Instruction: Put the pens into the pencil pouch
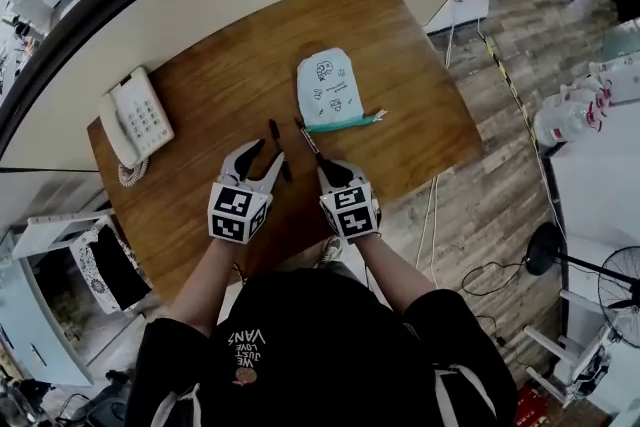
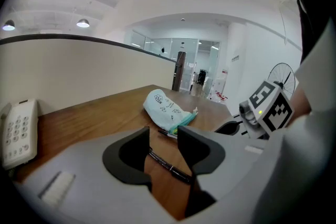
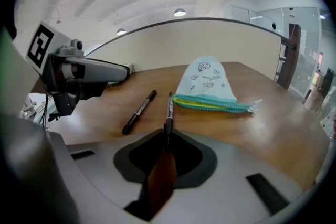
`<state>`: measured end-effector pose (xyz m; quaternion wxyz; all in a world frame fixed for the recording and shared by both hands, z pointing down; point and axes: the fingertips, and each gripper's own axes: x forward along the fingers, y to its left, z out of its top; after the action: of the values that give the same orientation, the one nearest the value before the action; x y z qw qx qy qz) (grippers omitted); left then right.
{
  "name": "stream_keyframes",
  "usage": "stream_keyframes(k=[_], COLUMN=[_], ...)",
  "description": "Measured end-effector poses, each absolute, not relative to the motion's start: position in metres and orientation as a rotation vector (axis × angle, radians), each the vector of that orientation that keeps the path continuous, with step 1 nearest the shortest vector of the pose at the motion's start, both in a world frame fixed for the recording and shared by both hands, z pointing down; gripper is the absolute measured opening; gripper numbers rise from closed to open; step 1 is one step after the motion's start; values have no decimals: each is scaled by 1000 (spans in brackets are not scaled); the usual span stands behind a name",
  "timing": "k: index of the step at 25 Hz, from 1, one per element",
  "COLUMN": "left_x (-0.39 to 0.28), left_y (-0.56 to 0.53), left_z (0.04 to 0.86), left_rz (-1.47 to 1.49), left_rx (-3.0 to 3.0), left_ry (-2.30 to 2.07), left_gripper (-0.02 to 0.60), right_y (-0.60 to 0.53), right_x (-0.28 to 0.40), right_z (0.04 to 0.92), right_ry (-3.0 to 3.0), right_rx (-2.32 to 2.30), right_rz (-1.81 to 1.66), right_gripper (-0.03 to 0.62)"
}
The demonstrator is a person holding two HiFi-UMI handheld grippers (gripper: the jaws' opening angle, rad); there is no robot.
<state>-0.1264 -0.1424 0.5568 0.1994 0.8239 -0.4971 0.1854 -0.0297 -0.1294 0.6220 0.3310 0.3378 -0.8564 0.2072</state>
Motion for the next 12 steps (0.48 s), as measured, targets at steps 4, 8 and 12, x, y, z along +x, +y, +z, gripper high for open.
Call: stream_keyframes(k=[4,8,12], left_x=[-112,-94,-76], left_y=[-152,-161,-170], left_z=[560,567,582], left_rz=[566,635,727], left_rx=[2352,2413,2471], left_ry=[-1357,-1310,-1253], left_gripper=[152,152,152], right_y=[-112,-94,-84], right_x=[-13,6,31], right_z=[617,614,610], right_ry=[-2233,-2223,-2199], right_rx=[888,912,985], right_rz=[570,593,628], right_gripper=[66,66,66])
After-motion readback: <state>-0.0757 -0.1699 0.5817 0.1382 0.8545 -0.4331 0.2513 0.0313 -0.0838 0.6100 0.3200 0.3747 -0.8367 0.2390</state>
